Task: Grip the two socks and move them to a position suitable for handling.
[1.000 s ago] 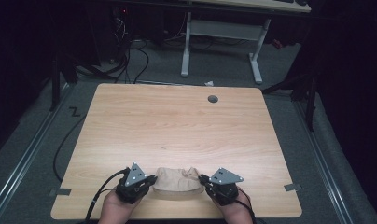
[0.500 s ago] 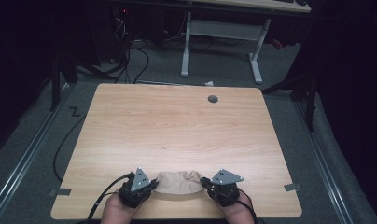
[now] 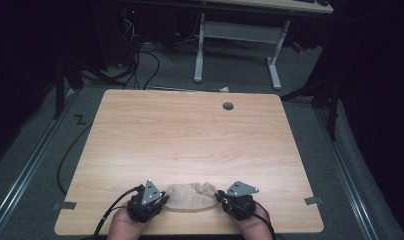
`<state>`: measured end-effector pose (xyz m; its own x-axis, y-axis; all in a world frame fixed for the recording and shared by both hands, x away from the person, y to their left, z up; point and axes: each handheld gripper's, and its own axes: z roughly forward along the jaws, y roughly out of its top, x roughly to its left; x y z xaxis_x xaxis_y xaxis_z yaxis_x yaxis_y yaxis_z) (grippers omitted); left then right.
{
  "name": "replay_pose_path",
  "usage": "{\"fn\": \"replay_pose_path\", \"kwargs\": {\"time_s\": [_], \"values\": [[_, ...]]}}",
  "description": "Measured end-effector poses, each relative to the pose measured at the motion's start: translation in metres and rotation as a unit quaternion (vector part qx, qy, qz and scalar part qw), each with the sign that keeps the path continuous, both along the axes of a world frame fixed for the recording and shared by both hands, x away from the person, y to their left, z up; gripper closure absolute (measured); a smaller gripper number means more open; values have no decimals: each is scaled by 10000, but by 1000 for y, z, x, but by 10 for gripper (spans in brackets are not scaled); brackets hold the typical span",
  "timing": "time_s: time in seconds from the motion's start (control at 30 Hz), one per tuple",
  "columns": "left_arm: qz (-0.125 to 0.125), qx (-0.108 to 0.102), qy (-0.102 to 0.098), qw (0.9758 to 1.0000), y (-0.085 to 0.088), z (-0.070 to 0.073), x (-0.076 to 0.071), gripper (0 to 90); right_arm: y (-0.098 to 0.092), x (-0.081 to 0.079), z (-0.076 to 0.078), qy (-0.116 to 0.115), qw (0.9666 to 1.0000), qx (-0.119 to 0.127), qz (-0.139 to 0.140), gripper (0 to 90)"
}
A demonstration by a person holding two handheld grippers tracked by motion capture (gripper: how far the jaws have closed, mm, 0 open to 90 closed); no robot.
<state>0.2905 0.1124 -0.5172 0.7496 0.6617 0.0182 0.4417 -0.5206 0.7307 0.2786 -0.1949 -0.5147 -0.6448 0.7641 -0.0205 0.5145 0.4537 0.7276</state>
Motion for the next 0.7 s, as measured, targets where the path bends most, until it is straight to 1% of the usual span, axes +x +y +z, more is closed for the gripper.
{"fn": "replay_pose_path", "kwargs": {"time_s": [0.07,0.2,0.23,0.27,0.33,0.37,0.43,0.47,0.5,0.53,0.57,0.6,0.63,0.67,0.7], "values": [[12,-43,30,10000,1,0,1,749,-1,1,0,-7,10000,17,-5,792],[62,-99,15,9999,2,1,1,692,-2,1,0,-16,10000,25,-11,784],[80,-143,0,9999,3,2,2,686,-2,0,1,-25,10000,55,-41,777],[80,-143,0,9999,3,2,2,680,-2,0,1,-25,10000,55,-41,777],[79,-154,-14,9998,3,3,2,660,-4,1,2,-85,9999,84,-70,766],[107,-213,-41,9997,4,4,3,644,-5,1,3,-82,9999,108,-98,757],[118,-226,-58,9997,4,4,3,607,-9,3,5,-177,9997,100,-163,745],[130,-234,-85,9996,5,5,4,607,-9,3,5,-177,9997,100,-163,745],[164,-264,-136,9994,8,7,6,589,-14,6,8,-241,9992,127,-280,730],[164,-264,-136,9994,8,7,6,579,-17,8,8,-275,9989,135,-354,725],[185,-255,-198,9993,10,8,9,566,-17,8,8,-275,9989,135,-354,725],[248,-306,-254,9989,12,10,11,566,-21,11,9,-331,9986,125,-403,720],[320,-352,-286,9985,16,11,15,544,-29,18,10,-366,9975,197,-563,709],[447,-402,-320,9977,24,12,21,535,-31,20,10,-372,9971,218,-621,704],[447,-402,-320,9977,24,12,21,529,-34,23,10,-384,9966,249,-690,698]]}}
